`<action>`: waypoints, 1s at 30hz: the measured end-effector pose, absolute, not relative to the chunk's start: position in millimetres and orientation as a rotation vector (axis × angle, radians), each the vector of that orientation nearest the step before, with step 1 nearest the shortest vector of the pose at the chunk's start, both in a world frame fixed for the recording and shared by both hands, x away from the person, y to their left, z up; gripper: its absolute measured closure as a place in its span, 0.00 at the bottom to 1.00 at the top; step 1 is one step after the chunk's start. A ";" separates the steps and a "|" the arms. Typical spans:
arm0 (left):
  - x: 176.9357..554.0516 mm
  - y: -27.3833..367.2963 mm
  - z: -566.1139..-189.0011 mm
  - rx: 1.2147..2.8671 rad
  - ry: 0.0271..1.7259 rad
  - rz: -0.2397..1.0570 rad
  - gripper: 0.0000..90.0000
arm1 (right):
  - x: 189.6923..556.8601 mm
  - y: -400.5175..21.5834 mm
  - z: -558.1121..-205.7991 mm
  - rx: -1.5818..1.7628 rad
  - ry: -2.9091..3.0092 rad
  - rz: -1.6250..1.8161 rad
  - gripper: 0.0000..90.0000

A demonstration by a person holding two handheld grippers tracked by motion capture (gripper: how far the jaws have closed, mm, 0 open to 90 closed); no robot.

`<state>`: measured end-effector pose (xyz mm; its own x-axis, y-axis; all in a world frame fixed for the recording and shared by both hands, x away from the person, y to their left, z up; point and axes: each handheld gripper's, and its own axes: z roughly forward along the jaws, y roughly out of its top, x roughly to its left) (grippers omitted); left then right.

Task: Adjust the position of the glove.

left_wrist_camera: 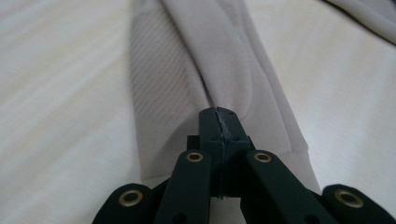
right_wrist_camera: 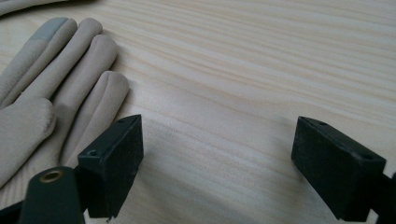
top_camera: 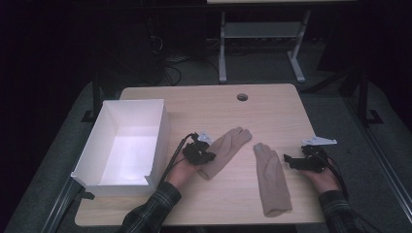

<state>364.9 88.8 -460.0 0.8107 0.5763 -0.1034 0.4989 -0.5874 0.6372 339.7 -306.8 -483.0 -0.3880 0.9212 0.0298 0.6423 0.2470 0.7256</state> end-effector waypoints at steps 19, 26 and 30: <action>306.6 81.2 -461.4 2.341 0.608 -0.029 1.00 | 339.7 -306.8 -483.0 1.427 2.122 0.937 0.18; 303.3 79.3 -456.2 2.350 0.577 -0.006 0.95 | 339.7 -306.8 -483.0 1.427 2.123 0.937 0.18; 313.8 85.2 -447.2 2.313 0.609 0.068 0.87 | 339.7 -306.8 -483.0 1.426 2.124 0.938 0.18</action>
<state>313.8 85.2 -447.2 0.8866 0.4452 -0.1259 0.4067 -0.6203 0.6707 339.7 -306.8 -483.0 -0.3901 0.9203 0.0290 0.6414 0.2491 0.7257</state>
